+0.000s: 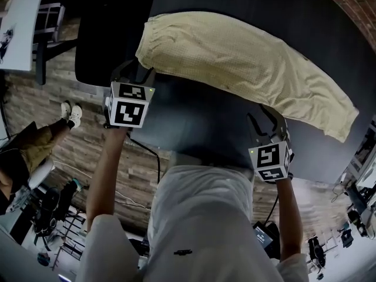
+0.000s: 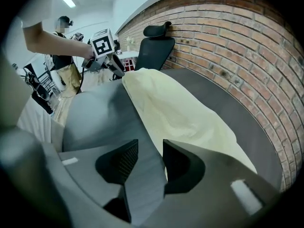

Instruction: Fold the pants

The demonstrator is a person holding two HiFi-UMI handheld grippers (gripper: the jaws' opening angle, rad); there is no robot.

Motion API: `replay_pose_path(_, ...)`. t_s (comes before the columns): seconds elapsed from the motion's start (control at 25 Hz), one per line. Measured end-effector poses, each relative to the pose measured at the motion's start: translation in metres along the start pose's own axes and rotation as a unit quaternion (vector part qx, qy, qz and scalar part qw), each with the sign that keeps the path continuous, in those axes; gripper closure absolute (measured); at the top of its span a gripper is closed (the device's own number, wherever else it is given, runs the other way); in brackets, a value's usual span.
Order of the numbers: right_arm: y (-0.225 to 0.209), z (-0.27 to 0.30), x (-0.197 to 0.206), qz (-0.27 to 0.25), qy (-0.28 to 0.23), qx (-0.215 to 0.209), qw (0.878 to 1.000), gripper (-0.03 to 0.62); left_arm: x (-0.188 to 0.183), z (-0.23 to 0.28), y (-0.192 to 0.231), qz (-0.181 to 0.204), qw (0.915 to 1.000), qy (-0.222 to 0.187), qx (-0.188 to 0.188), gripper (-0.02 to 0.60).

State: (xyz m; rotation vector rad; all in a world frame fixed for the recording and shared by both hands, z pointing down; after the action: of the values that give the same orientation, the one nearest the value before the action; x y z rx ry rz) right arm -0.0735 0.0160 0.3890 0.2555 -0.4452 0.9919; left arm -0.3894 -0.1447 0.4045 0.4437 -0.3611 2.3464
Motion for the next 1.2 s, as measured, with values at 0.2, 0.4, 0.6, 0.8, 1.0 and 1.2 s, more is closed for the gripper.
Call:
replay_pose_path(0.2,-0.004,-0.007,0.007,0.019,0.003,0.020,1.000,0.428,-0.005,-0.009,-0.006,0.026,0.9995,-0.011,-0.013,0.365)
replay_pose_path(0.4,-0.018,-0.016,0.017,0.056,-0.019,0.040,0.997,0.454,-0.019,-0.011,-0.038,0.059,0.9976,-0.034,-0.014,0.365)
replay_pose_path(0.6,-0.029,-0.032,0.034,0.099,-0.045,0.051,0.993,0.586,-0.035,-0.012,-0.080,0.042,0.9979,-0.049,0.006,0.376)
replay_pose_path(0.8,-0.044,-0.049,0.052,0.123,-0.078,0.046,0.988,0.588,-0.060,-0.014,-0.128,0.056,0.9961,-0.067,0.010,0.396)
replay_pose_path(1.0,-0.063,-0.075,0.081,0.133,-0.098,0.019,0.986,0.588,-0.093,-0.022,-0.185,0.070,0.9940,-0.082,0.016,0.400)
replay_pose_path(1.2,-0.089,-0.102,0.121,0.153,-0.113,0.020,0.982,0.588,-0.125,-0.022,-0.248,0.092,0.9904,-0.098,0.031,0.411)
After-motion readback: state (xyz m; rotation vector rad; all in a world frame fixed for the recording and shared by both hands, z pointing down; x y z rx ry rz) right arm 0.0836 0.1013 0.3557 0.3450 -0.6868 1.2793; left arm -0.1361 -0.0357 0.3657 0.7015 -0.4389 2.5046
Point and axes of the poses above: the fingertips, and each gripper's own axes: z forward along the fingers, y to its left, x out of its underside, the point moved 8 cm from there along -z, backward along the fingers, and after that the axes turned 6 degrees about z, right-handed, at the moved point
